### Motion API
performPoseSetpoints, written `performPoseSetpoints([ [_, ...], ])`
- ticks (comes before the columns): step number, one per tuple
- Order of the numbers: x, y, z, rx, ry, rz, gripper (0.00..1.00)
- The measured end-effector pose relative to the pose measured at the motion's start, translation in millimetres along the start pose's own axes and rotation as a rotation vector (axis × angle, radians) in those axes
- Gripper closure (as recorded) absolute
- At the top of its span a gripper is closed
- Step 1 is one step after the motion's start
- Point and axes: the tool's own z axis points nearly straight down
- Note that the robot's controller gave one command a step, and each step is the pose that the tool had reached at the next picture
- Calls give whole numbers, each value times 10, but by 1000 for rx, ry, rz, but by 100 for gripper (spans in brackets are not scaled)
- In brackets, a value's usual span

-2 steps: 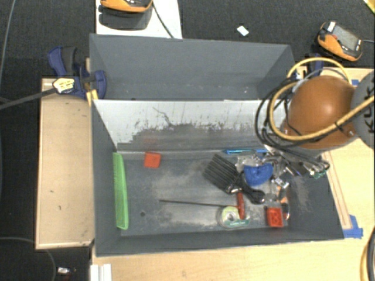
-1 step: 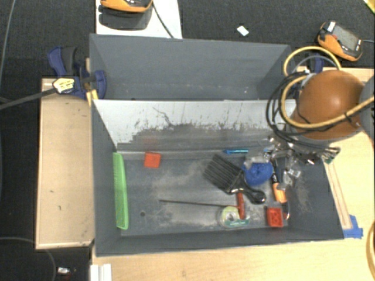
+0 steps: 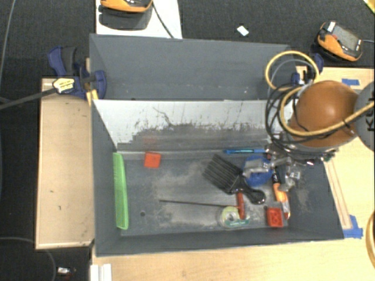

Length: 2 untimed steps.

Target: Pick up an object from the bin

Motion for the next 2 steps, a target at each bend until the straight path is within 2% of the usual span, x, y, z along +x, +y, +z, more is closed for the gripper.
performPoseSetpoints([
  [1,-189,-115,114,5,-5,-223,100],
  [2,-189,-115,113,4,-5,-221,100],
])
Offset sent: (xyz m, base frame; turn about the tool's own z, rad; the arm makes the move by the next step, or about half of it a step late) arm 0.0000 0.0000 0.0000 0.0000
